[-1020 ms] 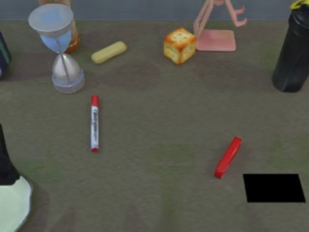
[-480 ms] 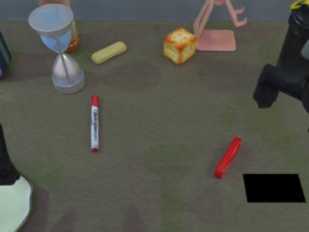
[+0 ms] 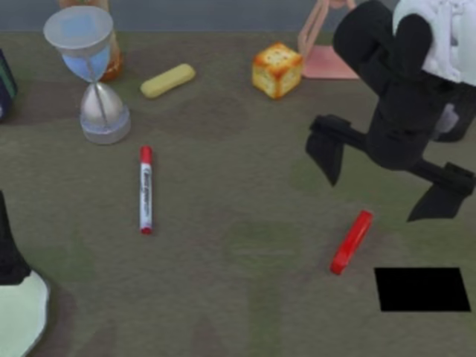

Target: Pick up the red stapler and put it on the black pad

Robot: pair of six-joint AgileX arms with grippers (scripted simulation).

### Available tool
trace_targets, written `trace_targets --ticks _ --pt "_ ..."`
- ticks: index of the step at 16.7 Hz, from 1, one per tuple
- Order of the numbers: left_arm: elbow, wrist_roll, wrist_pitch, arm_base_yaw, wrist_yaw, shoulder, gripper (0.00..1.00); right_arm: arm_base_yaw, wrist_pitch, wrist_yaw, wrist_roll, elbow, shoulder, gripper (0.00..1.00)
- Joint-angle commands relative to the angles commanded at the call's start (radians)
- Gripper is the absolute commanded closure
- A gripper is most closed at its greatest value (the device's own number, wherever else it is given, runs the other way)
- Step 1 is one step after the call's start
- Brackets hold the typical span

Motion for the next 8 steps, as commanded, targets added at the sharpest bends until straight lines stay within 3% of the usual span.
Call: trace_targets --ticks 8 --pt "0.0 0.0 0.0 0.0 0.0 0.0 0.0 0.01 -0.023 0.0 0.028 0.04 0.046 0.0"
